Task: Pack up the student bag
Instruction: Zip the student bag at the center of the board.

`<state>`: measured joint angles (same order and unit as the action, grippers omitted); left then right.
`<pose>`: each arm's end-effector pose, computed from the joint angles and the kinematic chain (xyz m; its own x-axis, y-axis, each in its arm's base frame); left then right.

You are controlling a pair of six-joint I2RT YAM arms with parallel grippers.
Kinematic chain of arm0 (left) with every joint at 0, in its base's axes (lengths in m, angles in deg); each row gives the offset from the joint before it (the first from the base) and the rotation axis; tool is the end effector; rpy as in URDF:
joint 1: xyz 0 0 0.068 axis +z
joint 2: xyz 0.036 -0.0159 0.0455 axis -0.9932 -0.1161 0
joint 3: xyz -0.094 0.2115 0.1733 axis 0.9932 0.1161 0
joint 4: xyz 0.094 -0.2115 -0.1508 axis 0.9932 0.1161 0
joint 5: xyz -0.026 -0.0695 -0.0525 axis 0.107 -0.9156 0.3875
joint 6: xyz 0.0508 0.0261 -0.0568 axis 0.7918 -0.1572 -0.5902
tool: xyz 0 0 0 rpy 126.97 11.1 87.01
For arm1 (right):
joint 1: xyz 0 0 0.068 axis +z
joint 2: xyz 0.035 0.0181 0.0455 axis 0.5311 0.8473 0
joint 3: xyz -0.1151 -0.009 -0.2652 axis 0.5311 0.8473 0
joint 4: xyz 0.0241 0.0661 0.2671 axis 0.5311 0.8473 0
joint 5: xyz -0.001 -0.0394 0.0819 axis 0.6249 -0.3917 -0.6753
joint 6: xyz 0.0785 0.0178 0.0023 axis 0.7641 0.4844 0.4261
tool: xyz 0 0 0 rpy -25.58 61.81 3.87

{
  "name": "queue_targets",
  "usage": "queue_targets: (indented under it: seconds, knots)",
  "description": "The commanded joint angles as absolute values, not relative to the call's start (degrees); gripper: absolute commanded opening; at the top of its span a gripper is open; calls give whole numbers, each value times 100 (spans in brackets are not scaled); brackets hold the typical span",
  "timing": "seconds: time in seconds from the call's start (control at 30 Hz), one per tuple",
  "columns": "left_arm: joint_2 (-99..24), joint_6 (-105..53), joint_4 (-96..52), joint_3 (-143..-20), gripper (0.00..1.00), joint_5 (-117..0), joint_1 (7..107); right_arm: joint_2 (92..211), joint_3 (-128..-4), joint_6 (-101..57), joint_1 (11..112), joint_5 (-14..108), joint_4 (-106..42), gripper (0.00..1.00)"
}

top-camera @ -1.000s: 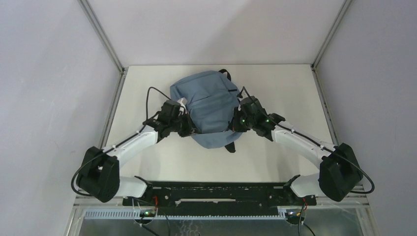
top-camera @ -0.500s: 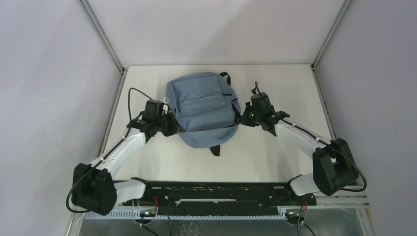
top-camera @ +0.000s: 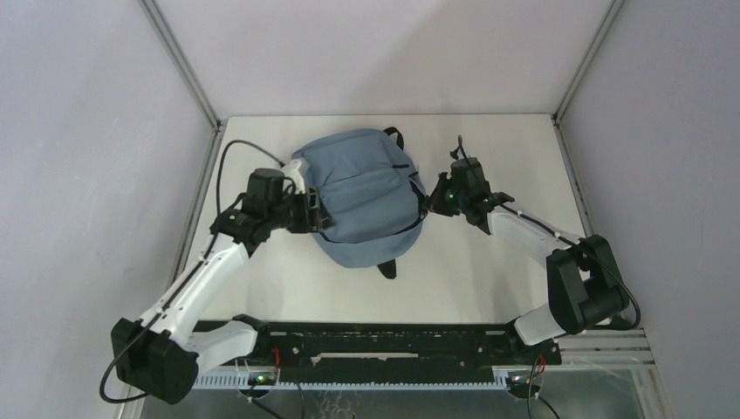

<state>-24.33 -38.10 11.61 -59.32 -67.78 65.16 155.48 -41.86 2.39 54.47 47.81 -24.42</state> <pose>0.2394 -0.1007 0.2685 -0.8034 -0.1316 -0.5807 0.2044 0.8551 -0.4766 0.3221 0.1417 0.2046 -0.7646 0.2392 -0.5985 -0.0776 0.8876 0.4540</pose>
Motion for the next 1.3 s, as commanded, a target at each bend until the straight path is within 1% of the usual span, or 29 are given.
queue_targets:
  seconds: [0.0,0.1,0.17,0.2,0.23,0.37,0.53,0.57,0.63,0.67,0.7,0.73,0.77,0.8,0.83,0.87,0.9,0.93,1.07,1.27]
  knots:
    - [-2163,-3062,1180,-7002,65,-6374,5328,15457,-4577,67,5660,4447,-2529,0]
    - [-2600,-2971,926,-7211,71,-5858,4367,15376,-4574,105,5696,4326,-2391,0]
    - [-3050,-2941,788,-7358,79,-5427,3859,15308,-4573,101,5704,4313,-2347,0]
    - [-3322,-2938,773,-7478,87,-5267,3635,15288,-4578,91,5692,4311,-2330,0]
    - [-3578,-2901,779,-7618,99,-5131,3455,15282,-4577,78,5681,4258,-2331,0]
    - [-4538,-2624,669,-8062,100,-4638,3016,15316,-4578,129,5505,3907,-2328,0]
    - [-5292,-2370,549,-8398,100,-4624,3002,15267,-4579,66,5462,3856,-2277,0]
    - [-5428,-2342,581,-8465,98,-4669,3001,15252,-4578,53,5450,3854,-2260,0]
    - [-5640,-2337,600,-8547,94,-4790,3000,15231,-4575,43,5408,3854,-2210,0]
    - [-5729,-2360,605,-8565,90,-4790,3001,15221,-4573,32,5396,3858,-2198,0]
    - [-5804,-2375,655,-8590,86,-4756,3005,15208,-4573,28,5382,3861,-2183,0]
    - [-5851,-2396,704,-8602,77,-4703,2999,15199,-4573,22,5372,3862,-2173,0]
    - [-5871,-2414,753,-8620,64,-4639,3006,15190,-4573,19,5354,3862,-2173,0]
    - [-5864,-2436,806,-8621,41,-4561,3002,15185,-4578,8,5338,3867,-2169,0]
    - [-5836,-2479,837,-8600,21,-4464,3006,15190,-4580,25,5319,3877,-2185,0]
    - [-5782,-2501,857,-8548,5,-4401,3005,15204,-4576,65,5296,3868,-2226,0]
    - [-5712,-2530,874,-8475,1,-4352,3007,15219,-4580,118,5265,3844,-2298,0]
    - [-5629,-2543,873,-8376,0,-4355,3005,15254,-4575,181,5236,3831,-2387,0]
    - [-5131,-2641,853,-7894,0,-4582,3003,15510,-4617,381,5124,3923,-2827,0]
    - [-4437,-2937,757,-7133,0,-5390,2999,16208,-5229,355,5027,4272,-3105,0]
